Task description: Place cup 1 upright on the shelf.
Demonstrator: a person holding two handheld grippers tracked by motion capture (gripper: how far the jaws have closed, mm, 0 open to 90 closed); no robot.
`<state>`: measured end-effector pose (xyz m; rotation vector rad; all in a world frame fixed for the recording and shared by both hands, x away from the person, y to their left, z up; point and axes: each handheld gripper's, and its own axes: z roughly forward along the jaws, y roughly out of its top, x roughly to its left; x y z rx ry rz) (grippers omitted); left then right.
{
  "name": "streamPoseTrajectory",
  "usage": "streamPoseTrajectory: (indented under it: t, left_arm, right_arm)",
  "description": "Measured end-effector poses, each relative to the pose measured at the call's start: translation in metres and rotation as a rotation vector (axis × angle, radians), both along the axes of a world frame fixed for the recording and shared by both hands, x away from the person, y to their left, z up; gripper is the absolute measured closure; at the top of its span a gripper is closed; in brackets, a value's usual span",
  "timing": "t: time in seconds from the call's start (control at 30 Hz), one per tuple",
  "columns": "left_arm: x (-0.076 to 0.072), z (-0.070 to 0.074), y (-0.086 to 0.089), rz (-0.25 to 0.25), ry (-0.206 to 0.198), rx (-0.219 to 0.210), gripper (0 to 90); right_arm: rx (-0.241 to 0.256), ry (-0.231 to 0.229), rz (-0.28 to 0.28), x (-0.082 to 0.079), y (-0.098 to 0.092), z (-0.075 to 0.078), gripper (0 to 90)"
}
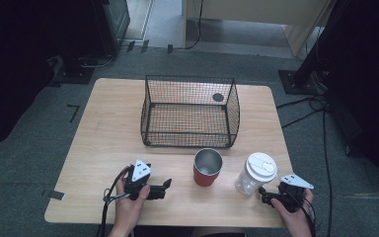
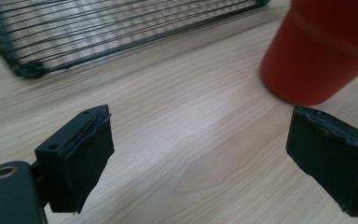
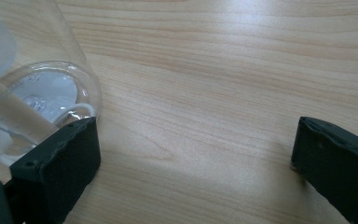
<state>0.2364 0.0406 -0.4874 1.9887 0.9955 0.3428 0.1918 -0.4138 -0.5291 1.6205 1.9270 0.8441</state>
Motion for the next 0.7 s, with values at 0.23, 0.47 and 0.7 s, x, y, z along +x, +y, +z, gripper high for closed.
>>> streamPoseTrajectory:
  t: [0.23, 0.47, 0.7]
  left_arm:
    - [0.0, 0.014, -0.026, -0.073, -0.006, -0.017, 4.2]
    - [-0.002, 0.032, -0.056, -0.158, -0.01, -0.006, 2.8]
    - [0.001, 0.045, -0.079, -0.187, -0.015, 0.029, 2.7]
  right_arm:
    - [0.0, 0.0, 0.0, 0.0, 0.0, 0.0, 1.0]
    - [0.0, 0.0, 0.0, 0.0, 0.0, 0.0, 1.0]
    - [0.0, 0.0, 0.0, 0.0, 0.0, 0.0, 1.0]
